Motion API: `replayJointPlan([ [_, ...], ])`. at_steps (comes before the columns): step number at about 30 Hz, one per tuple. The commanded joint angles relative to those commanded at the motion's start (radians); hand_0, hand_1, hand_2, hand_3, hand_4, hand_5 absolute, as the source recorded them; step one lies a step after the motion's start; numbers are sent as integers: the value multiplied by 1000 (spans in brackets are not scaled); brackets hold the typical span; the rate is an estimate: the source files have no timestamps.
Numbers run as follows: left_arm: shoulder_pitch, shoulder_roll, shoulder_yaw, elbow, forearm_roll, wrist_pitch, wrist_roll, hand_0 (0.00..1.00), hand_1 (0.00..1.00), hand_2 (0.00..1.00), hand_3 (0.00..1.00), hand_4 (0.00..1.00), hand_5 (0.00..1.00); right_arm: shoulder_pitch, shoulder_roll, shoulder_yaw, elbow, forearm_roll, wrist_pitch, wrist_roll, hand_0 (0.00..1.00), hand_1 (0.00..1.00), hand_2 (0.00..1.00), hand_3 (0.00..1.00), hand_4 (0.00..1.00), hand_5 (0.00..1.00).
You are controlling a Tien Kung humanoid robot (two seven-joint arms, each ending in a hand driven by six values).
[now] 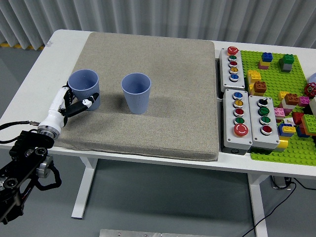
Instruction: Pick cup pour cup place
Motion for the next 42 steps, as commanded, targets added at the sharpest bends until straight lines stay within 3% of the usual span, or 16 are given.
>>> replayJointPlan([
  [4,1,-1,2,-2,7,4,3,890,822,933,998,802,236,0,0,1,0,-3,1,0,697,695,632,623,195,357],
  [5,4,-2,3,-4,8,7,4,857,765,832,975,794,239,0,0,2,0,-2,0,0,697,695,632,623,196,356],
  [9,8,-4,7,-8,11,16,4,857,765,832,975,794,239,0,0,3,0,-5,1,-1,697,695,632,623,196,356],
  [10,12,-5,10,-13,14,28,3,810,683,712,821,760,228,0,0,4,0,-7,2,-1,697,695,632,623,196,356],
  [16,21,-13,15,-23,20,70,-12,810,683,712,821,760,228,0,0,8,0,-12,2,-2,697,695,632,623,196,356],
  [17,23,-13,16,-24,19,75,-15,732,597,628,716,710,196,0,1,8,0,-13,2,-2,697,695,631,623,196,356],
  [30,46,-13,13,-52,38,122,-36,719,586,610,687,709,209,-10,2,17,0,-30,7,-5,697,695,632,623,196,357],
  [36,56,-7,-8,-104,134,156,-29,715,579,604,675,691,195,-11,2,18,0,-33,7,-5,697,695,631,623,196,356],
  [42,42,29,-21,-178,350,158,35,710,581,611,681,693,203,-13,1,17,0,-29,6,-3,697,695,631,623,195,352],
])
